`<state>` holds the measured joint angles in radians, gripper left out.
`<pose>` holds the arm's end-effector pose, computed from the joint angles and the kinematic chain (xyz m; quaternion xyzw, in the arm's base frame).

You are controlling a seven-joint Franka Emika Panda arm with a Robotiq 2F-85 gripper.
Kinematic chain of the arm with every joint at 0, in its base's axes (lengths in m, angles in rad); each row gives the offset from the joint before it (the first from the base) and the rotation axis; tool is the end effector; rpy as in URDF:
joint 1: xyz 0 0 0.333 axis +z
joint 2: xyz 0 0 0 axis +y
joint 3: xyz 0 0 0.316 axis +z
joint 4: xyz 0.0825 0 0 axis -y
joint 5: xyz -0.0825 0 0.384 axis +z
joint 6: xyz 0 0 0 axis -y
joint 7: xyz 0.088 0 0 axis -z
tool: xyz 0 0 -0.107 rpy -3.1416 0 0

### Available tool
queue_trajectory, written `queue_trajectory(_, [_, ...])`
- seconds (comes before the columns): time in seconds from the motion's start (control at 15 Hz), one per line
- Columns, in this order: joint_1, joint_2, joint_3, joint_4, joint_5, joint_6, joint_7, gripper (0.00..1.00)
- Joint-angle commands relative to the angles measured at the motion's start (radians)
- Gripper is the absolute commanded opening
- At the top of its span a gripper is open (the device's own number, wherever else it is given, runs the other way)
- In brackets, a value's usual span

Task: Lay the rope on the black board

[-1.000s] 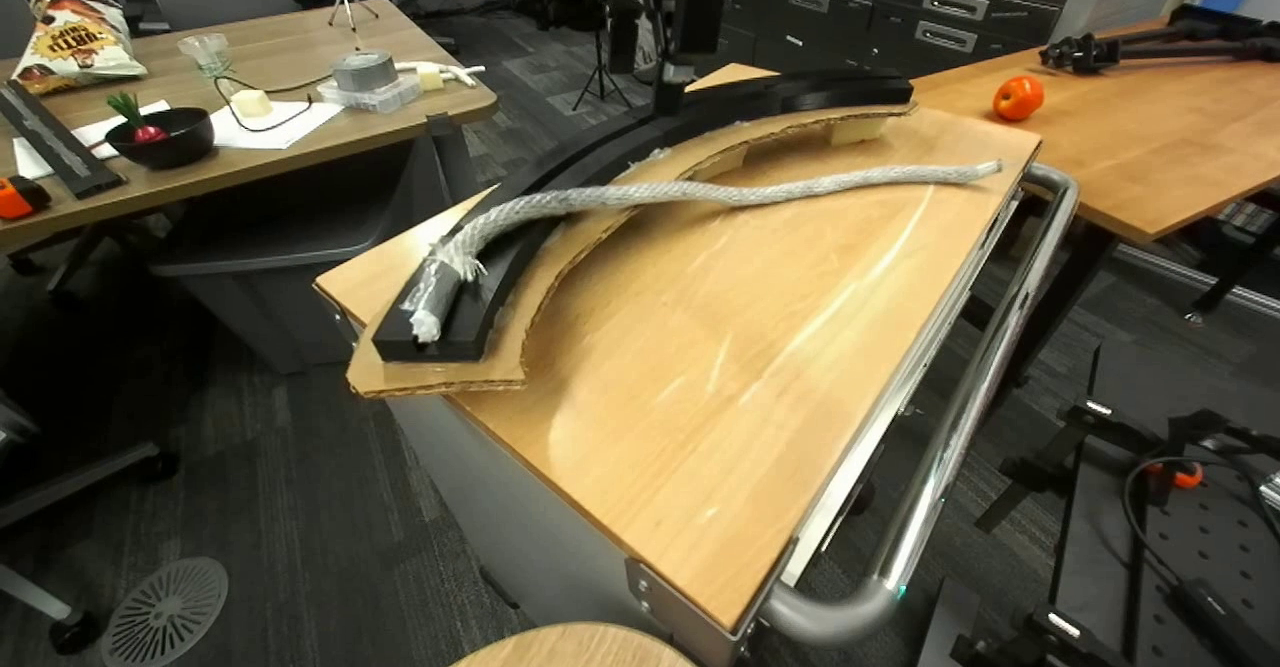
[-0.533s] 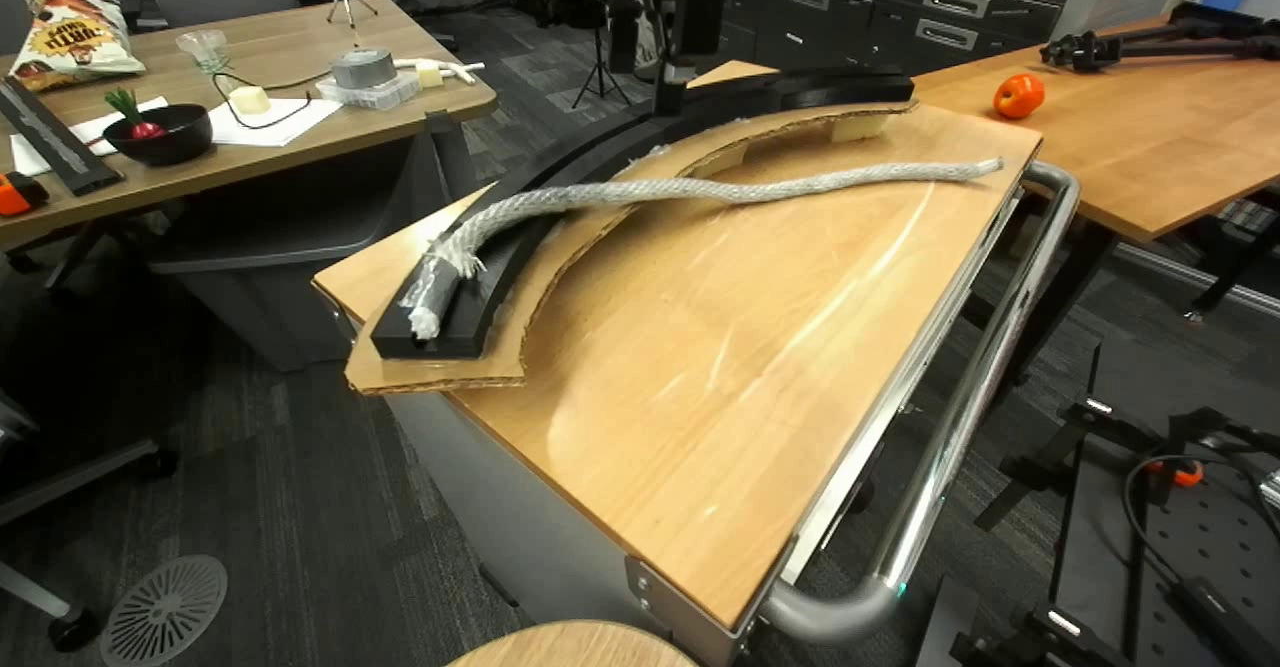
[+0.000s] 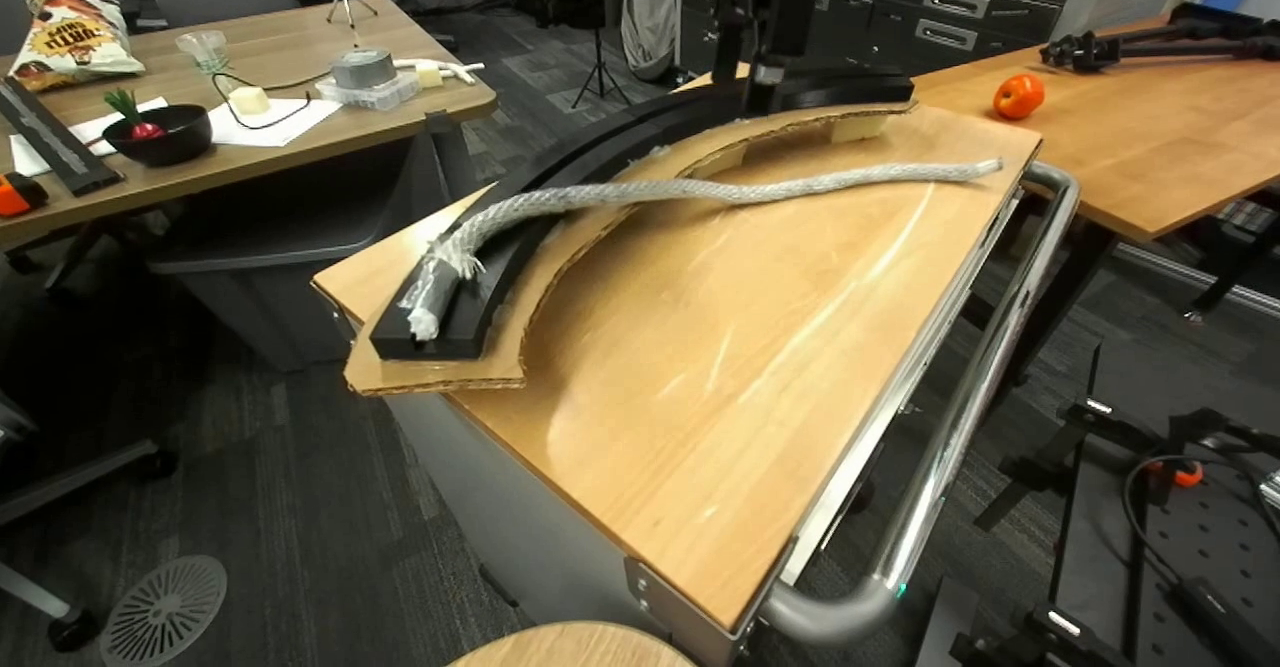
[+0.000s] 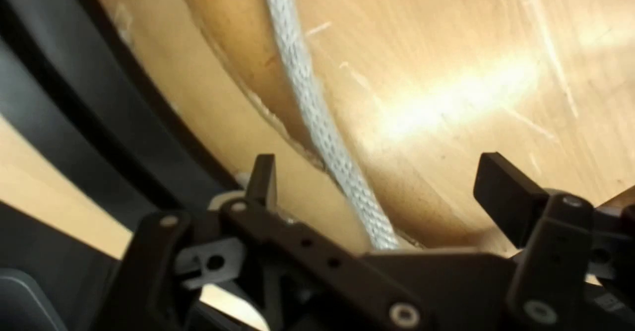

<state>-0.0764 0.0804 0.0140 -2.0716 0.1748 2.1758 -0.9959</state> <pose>0.5640 -0.0287 0.3951 -0.9115 -0.4046 -0.0470 0.0570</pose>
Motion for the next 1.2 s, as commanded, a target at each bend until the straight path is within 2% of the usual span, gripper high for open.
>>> queue_trajectory(0.0, [-0.028,-0.105,-0.048,-0.156,0.049,-0.017,0.004,1.00])
queue_trajectory(0.27, [-0.053,-0.146,-0.111,-0.274,-0.007,0.025,0.061,1.00])
queue_trajectory(0.47, [-0.064,-0.144,-0.141,-0.314,-0.026,0.084,0.092,1.00])
queue_trajectory(0.53, [-0.057,-0.101,-0.140,-0.261,-0.013,0.031,0.061,1.00])
queue_trajectory(0.73, [-0.059,-0.094,-0.144,-0.266,-0.013,0.034,0.061,1.00])
queue_trajectory(1.13, [-0.058,-0.034,-0.139,-0.232,-0.217,0.132,0.173,1.00])
